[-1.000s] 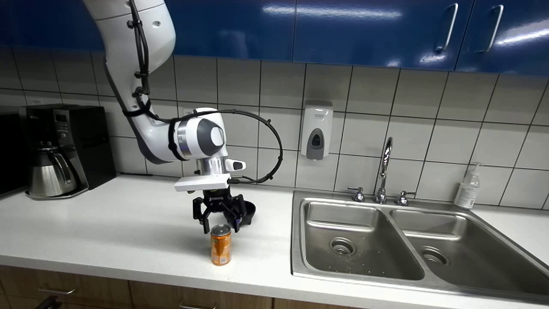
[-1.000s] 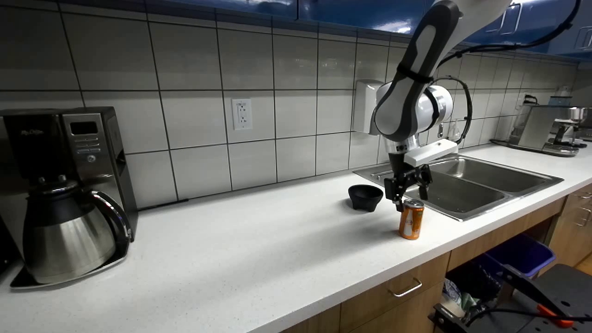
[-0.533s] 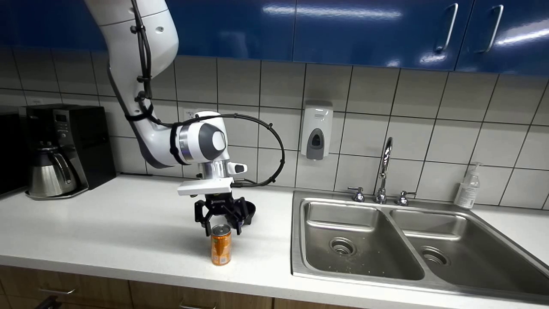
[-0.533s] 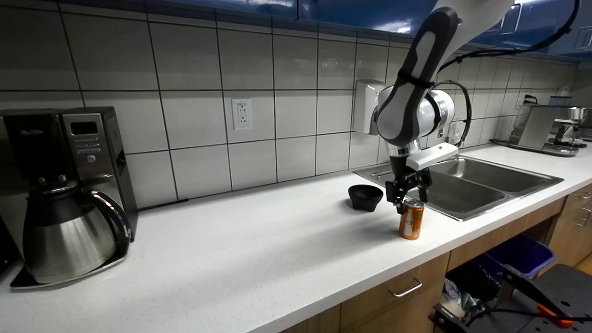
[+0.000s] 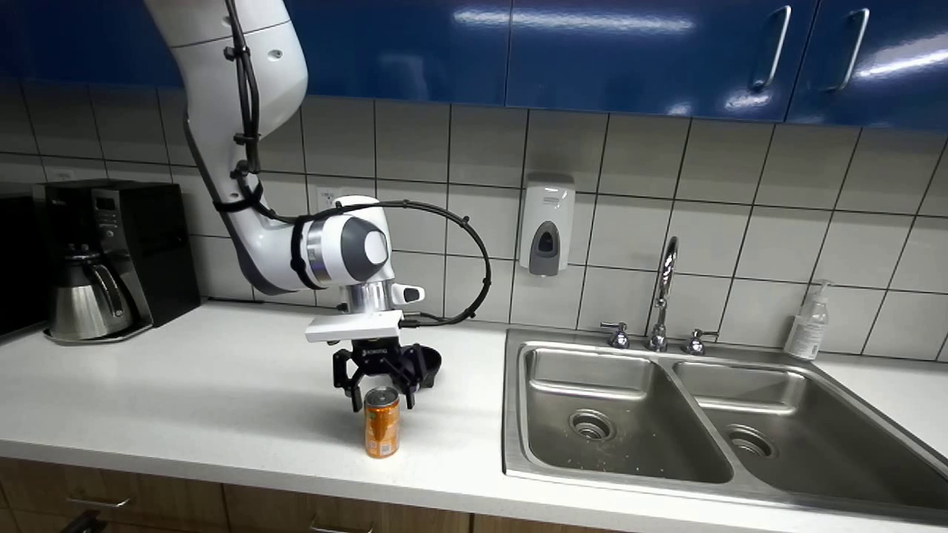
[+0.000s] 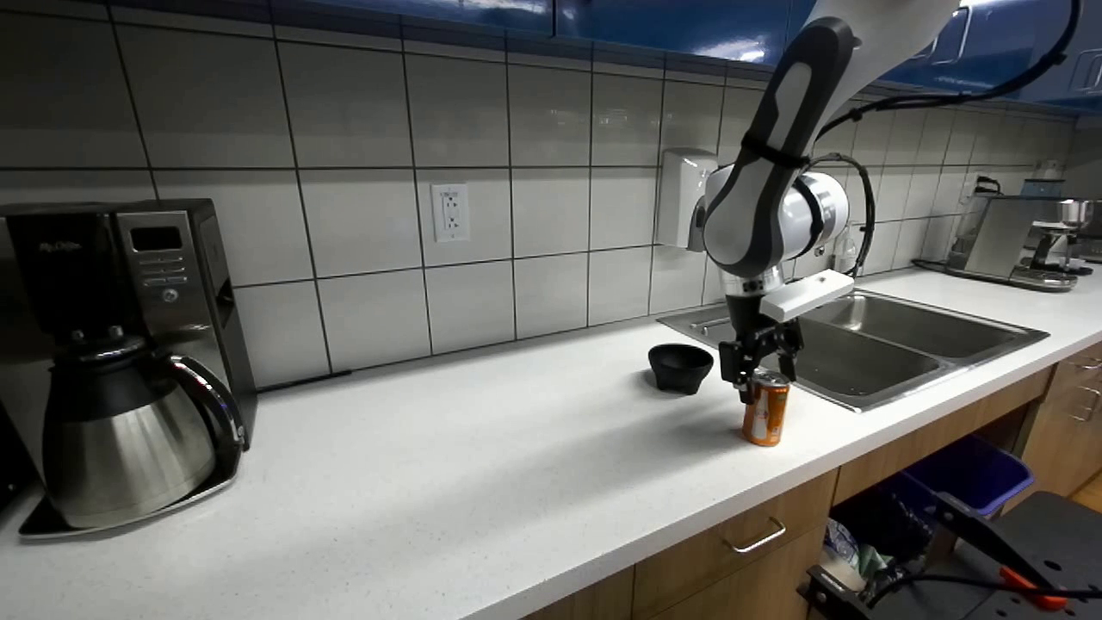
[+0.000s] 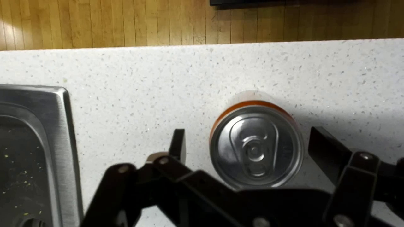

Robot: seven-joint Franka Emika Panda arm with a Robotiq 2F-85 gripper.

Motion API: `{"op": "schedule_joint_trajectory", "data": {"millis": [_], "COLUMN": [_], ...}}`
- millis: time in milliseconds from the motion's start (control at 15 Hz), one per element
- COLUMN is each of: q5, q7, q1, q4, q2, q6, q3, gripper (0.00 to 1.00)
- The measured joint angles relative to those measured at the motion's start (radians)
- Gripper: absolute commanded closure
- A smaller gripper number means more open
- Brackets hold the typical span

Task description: Place the orange can in the black bowl

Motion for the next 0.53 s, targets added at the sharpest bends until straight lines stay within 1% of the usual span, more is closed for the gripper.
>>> {"op": "schedule_joint_trajectory", "data": {"millis": [267,333,400,533], "q5": [0.000,0.000,0.000,0.000], "q7": [-0.001,-0.001,-0.001,-0.002], "q1": [0.000,0.000,0.000,0.000], "q4": [-0.015,-0.019,-0.021,-0.026], "q2": [0.003,0.003,0.004,0.005], "q6": [0.019,0.023,0.025,0.031], "q3": [0.000,0.000,0.000,0.000], "gripper": [0.00,0.25,0.26,0.42]}}
